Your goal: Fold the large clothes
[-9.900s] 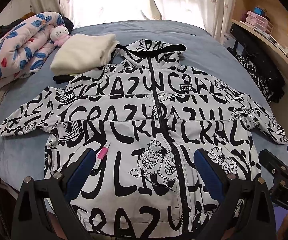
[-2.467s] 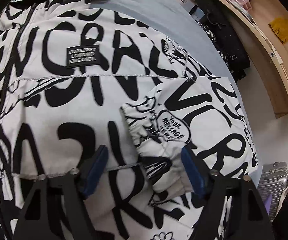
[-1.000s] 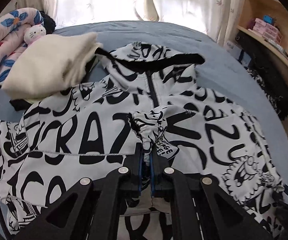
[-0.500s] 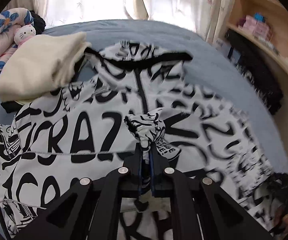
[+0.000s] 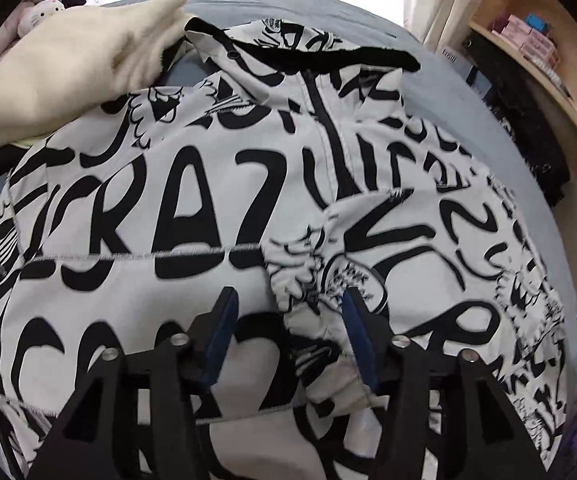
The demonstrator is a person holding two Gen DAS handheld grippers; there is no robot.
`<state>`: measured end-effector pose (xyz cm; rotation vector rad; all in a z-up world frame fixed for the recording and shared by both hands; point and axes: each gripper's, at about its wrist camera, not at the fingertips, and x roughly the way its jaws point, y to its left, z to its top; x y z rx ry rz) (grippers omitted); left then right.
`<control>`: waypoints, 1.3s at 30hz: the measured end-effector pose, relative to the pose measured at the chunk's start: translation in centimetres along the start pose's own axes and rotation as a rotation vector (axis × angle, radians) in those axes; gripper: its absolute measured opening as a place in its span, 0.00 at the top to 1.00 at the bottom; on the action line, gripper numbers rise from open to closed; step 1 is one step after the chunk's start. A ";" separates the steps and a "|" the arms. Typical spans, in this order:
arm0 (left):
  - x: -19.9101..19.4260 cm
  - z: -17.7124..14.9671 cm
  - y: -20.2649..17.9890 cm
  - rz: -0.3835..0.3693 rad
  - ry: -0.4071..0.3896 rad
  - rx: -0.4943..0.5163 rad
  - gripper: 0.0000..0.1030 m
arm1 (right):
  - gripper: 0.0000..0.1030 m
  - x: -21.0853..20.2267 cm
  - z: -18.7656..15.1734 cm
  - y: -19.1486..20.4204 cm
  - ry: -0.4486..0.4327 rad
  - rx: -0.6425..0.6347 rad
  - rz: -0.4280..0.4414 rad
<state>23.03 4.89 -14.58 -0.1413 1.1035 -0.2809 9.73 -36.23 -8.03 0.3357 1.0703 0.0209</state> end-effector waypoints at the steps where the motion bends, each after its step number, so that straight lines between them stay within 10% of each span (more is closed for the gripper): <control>1: 0.2 0.4 0.0 0.000 0.001 -0.010 0.48 | 0.31 -0.2 0.9 0.1 -0.024 0.023 0.027; 16: 4.6 2.5 -1.5 0.019 -0.018 -0.047 0.57 | 0.28 15.4 11.8 -3.2 0.112 0.218 -0.091; 19: 4.6 2.7 -1.5 0.015 -0.026 -0.041 0.66 | 0.90 15.1 12.0 -1.8 0.084 0.129 -0.149; 23: 4.7 3.0 -2.2 0.009 -0.077 -0.023 0.66 | 0.95 14.4 12.2 -2.7 0.019 0.111 -0.254; 34: 2.0 2.4 -2.6 0.106 -0.046 0.062 0.65 | 0.87 8.9 10.6 -1.6 -0.026 0.112 -0.263; 39: -4.1 1.1 -4.5 0.041 -0.181 0.068 0.41 | 0.70 5.2 7.3 4.3 -0.100 0.035 -0.164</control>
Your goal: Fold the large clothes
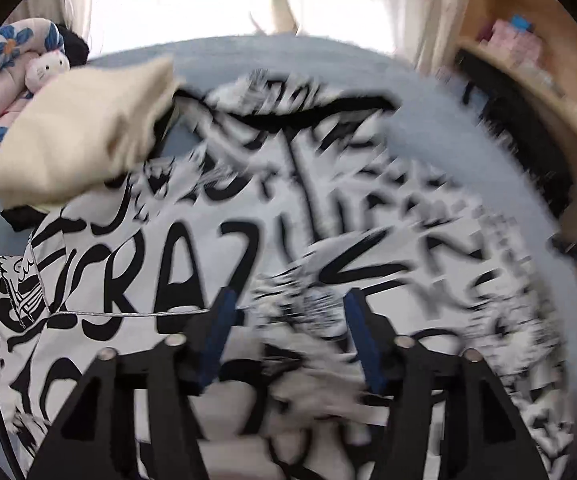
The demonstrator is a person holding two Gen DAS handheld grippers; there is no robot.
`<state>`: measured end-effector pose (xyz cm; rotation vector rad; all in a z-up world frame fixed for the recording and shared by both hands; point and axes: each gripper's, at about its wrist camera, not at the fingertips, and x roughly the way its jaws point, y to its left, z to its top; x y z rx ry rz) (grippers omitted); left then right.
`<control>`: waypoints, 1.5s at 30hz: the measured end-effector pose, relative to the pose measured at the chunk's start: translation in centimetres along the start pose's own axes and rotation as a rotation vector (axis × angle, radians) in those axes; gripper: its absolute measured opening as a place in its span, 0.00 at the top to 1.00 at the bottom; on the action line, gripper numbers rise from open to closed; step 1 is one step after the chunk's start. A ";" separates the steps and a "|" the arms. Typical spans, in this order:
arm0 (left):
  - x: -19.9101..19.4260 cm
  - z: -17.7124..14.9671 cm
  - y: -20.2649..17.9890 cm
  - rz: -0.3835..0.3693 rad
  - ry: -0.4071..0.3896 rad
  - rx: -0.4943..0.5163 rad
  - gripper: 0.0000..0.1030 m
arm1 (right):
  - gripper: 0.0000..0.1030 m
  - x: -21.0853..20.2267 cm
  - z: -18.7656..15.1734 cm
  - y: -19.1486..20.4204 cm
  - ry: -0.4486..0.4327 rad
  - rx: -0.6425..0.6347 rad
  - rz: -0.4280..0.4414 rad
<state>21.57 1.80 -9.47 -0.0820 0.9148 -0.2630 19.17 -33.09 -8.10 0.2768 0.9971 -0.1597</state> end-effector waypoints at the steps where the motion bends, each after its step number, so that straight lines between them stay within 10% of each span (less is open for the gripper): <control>1: -0.9 -0.1 -0.6 -0.023 -0.022 -0.005 0.41 | 0.70 -0.6 -1.0 1.5 -0.002 -0.020 0.012; 6: -2.2 -1.7 -3.9 -0.043 -0.065 -0.001 0.41 | 0.70 -1.0 -5.5 8.7 -0.003 -0.131 0.082; 13: 2.6 -5.4 -4.5 -0.015 0.076 -0.038 0.41 | 0.70 2.9 -10.2 11.5 0.116 -0.118 0.102; 19: 4.7 -6.4 -5.1 0.077 0.078 0.041 0.41 | 0.73 4.1 -11.4 8.6 0.147 -0.103 0.054; 24: 5.7 -5.6 -4.1 0.100 0.080 0.032 0.38 | 0.73 2.6 -10.8 2.7 0.052 -0.044 -0.171; 26: 6.0 -5.4 -3.7 0.128 0.072 0.034 0.38 | 1.00 2.3 -10.9 -0.3 0.055 0.035 -0.132; 45: 5.3 -5.6 -2.6 0.125 0.088 -0.028 0.30 | 1.00 2.0 -11.8 -2.0 0.021 0.126 -0.099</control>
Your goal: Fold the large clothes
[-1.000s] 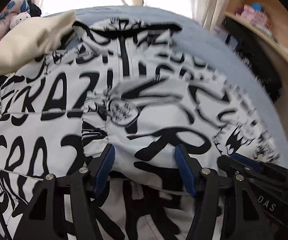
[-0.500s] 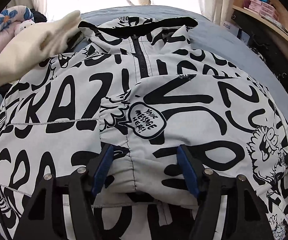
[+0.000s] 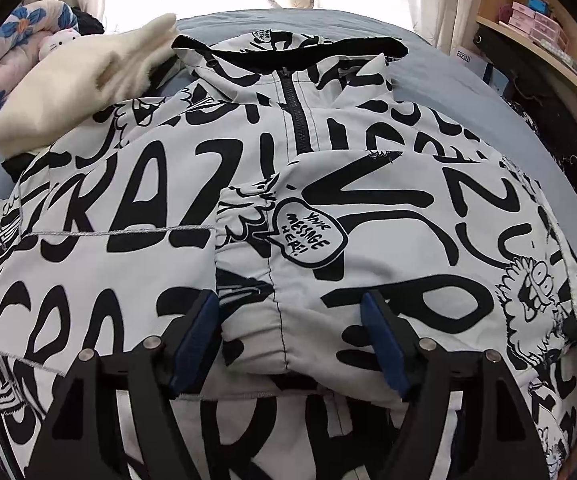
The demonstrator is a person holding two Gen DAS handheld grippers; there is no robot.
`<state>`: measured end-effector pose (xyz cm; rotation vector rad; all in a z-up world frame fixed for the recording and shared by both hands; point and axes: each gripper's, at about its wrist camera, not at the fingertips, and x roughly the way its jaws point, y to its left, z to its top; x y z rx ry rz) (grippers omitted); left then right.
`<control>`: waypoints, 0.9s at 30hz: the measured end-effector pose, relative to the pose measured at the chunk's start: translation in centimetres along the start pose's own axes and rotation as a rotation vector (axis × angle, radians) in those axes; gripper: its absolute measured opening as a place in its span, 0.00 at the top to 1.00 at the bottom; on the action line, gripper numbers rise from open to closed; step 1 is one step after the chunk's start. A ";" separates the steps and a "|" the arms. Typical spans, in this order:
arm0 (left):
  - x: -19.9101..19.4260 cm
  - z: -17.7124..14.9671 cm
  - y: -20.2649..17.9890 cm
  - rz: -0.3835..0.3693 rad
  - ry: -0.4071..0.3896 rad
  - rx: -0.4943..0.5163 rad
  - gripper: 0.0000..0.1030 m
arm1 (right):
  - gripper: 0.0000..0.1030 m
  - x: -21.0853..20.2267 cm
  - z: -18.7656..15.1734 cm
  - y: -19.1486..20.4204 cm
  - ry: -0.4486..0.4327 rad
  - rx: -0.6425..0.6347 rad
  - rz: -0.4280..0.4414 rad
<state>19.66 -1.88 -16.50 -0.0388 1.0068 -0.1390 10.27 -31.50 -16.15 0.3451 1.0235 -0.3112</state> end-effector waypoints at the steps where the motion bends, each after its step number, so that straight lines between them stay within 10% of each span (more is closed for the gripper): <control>1: -0.4 -0.1 0.1 -0.002 -0.002 -0.002 0.30 | 1.00 0.0 0.0 0.2 0.001 -0.003 -0.006; 14: -9.3 -0.9 0.4 -0.021 -0.112 0.013 0.30 | 0.79 -2.1 -0.6 2.2 0.059 0.006 -0.041; 27: -18.4 -3.3 1.7 -0.046 -0.241 0.023 0.30 | 0.77 -10.7 -3.1 6.6 -0.038 -0.068 0.018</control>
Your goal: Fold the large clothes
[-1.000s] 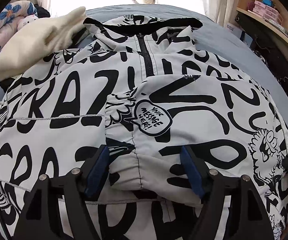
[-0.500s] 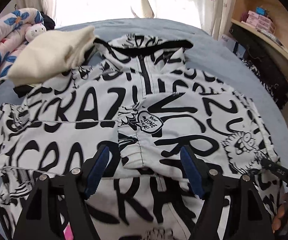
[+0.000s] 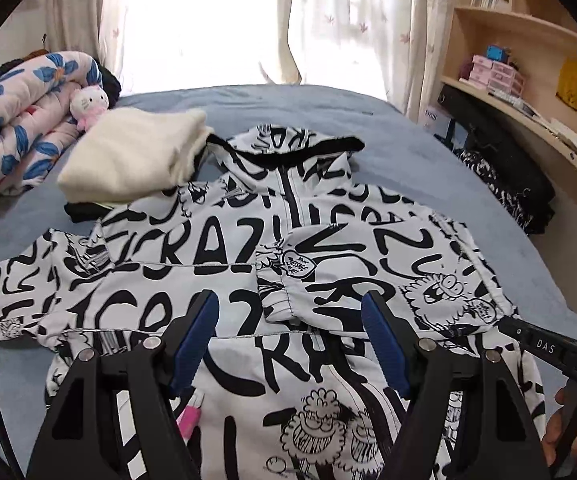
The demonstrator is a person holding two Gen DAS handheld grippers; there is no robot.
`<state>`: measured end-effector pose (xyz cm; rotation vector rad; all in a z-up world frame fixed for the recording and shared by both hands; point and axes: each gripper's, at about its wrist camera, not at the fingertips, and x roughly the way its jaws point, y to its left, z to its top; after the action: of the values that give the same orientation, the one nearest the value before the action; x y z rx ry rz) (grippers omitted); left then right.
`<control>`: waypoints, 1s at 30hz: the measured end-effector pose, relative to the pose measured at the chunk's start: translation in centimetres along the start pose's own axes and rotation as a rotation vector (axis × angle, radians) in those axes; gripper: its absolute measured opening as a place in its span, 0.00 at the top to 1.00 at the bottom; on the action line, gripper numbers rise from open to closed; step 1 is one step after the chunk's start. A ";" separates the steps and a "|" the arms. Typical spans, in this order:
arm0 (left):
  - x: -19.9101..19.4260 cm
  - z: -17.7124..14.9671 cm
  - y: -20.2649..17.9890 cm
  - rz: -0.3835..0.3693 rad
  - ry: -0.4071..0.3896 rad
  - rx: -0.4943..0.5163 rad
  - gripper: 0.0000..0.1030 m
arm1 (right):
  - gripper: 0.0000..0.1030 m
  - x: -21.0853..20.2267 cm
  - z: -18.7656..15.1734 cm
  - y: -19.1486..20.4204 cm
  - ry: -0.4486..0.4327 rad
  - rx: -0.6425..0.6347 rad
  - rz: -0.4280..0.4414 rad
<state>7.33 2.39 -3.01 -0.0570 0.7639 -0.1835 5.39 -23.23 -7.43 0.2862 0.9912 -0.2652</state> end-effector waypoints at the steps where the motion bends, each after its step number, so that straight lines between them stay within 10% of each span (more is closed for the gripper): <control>1: -0.5 -0.1 0.1 -0.001 -0.008 0.000 0.30 | 0.77 -0.6 -0.1 0.5 -0.009 -0.011 0.003; 19: -9.4 -1.0 10.5 0.039 -0.080 -0.081 0.30 | 0.77 -9.0 -3.5 16.4 -0.133 -0.277 0.128; 24: -11.9 -1.4 16.5 0.112 -0.085 -0.094 0.30 | 0.53 -10.9 -4.3 22.3 -0.188 -0.310 0.200; 30: -13.2 -2.5 23.4 0.172 -0.081 -0.163 0.23 | 0.53 -12.1 -5.8 29.7 -0.236 -0.390 0.253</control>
<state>-0.30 27.89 1.42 -0.1514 0.6980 0.0445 4.88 7.52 3.25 0.0211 0.7444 0.1246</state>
